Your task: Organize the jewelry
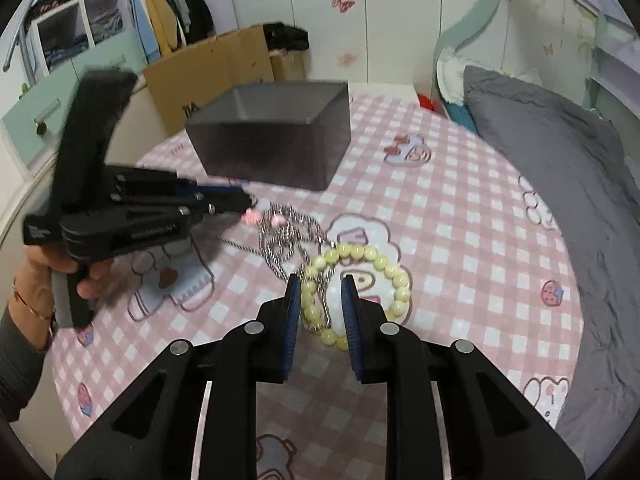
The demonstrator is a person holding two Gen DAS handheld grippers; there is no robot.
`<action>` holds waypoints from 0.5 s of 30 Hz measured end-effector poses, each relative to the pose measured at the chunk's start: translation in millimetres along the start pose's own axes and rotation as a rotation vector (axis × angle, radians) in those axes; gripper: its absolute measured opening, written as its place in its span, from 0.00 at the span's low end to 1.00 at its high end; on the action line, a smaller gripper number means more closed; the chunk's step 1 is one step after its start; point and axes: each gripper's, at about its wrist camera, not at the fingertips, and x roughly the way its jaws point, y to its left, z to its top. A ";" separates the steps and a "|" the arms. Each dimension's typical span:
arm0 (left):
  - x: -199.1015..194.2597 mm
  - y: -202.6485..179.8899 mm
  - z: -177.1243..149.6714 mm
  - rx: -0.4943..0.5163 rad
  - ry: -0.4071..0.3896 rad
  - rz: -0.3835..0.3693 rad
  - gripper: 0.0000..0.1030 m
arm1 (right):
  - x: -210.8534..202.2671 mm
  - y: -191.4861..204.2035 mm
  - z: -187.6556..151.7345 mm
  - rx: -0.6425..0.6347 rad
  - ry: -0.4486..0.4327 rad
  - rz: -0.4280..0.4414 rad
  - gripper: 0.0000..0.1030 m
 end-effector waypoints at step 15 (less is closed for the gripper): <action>-21.1 31.2 -19.4 -0.081 -0.008 -0.006 0.07 | 55.6 54.9 28.2 -0.049 0.028 0.066 0.19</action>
